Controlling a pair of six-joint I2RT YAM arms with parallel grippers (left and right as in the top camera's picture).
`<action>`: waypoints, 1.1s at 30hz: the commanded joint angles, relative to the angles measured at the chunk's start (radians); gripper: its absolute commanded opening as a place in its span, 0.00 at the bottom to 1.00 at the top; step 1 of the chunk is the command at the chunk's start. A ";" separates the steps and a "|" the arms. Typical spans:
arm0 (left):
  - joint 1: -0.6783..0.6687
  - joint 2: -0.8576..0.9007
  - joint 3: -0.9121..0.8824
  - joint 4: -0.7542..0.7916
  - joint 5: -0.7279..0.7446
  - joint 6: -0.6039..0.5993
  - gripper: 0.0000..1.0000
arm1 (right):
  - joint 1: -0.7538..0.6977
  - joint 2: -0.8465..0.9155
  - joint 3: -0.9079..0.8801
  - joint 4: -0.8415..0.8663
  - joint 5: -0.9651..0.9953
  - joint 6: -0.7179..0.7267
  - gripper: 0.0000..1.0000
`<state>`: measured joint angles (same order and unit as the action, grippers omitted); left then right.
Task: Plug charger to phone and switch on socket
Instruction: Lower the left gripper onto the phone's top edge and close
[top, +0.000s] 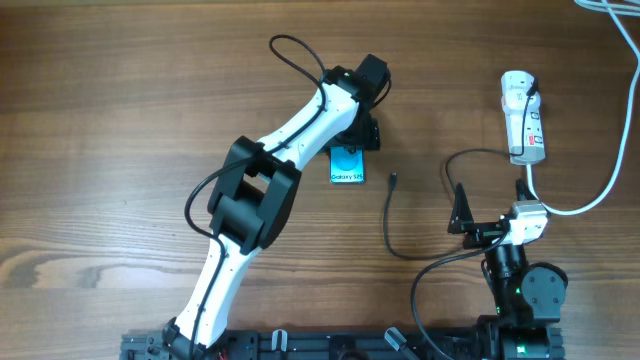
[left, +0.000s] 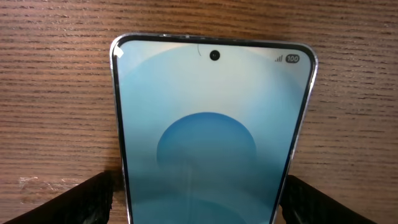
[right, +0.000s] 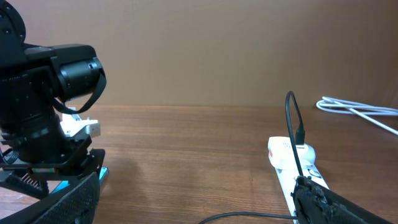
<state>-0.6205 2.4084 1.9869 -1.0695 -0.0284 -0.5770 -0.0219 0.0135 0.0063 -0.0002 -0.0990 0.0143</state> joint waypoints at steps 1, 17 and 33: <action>-0.013 0.027 -0.039 0.009 -0.046 0.024 0.92 | 0.006 -0.009 -0.001 0.003 0.013 0.013 1.00; -0.020 0.027 -0.039 0.010 -0.048 0.050 0.74 | 0.006 -0.009 -0.001 0.003 0.013 0.013 1.00; -0.016 -0.064 -0.035 -0.027 -0.027 0.046 0.69 | 0.006 -0.009 -0.001 0.003 0.013 0.013 1.00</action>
<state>-0.6350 2.4001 1.9793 -1.0760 -0.0551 -0.5362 -0.0219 0.0135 0.0063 -0.0002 -0.0994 0.0143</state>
